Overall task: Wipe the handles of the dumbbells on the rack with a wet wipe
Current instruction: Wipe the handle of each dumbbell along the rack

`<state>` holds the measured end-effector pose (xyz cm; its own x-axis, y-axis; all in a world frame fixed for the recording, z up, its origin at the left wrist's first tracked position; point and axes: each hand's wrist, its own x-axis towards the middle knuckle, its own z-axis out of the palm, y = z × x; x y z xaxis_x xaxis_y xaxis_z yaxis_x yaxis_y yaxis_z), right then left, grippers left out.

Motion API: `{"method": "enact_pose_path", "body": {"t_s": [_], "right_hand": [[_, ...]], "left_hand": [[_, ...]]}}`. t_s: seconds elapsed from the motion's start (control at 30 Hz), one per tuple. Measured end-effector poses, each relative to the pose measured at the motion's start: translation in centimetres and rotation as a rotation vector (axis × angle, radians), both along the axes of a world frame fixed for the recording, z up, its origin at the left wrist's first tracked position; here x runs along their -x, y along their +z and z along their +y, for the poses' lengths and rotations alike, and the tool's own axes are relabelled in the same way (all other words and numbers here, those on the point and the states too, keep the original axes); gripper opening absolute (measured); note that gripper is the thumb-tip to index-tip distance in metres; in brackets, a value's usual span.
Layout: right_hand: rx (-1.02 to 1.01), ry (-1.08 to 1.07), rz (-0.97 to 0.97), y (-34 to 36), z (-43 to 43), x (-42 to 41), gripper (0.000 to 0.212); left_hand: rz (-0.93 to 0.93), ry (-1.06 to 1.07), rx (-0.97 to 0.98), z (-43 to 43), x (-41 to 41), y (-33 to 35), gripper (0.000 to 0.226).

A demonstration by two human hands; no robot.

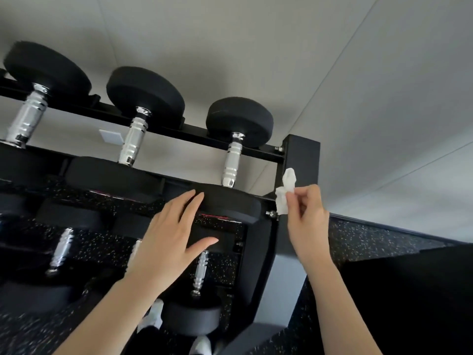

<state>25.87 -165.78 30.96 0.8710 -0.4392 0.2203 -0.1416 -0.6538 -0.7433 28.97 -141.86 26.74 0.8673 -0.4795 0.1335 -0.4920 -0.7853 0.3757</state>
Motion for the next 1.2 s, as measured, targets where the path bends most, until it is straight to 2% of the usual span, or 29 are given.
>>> {"method": "enact_pose_path", "body": {"t_s": [0.33,0.73,1.0,1.2], "right_hand": [[-0.112,-0.081,0.115,-3.3,4.6,8.9,0.007],[-0.128,-0.032,0.319,-12.7,10.6,14.8,0.007],[-0.037,0.047,0.41,-20.6,10.5,15.9,0.003],[-0.015,0.14,0.417,-26.3,9.0,14.4,0.005]], "left_hand": [[0.106,-0.032,-0.187,3.0,8.4,-3.5,0.075],[0.263,-0.152,-0.358,6.6,14.0,-14.1,0.08],[0.331,-0.185,-0.371,6.4,16.1,-21.9,0.083],[0.334,-0.112,-0.328,3.8,16.3,-26.8,0.077]]}}
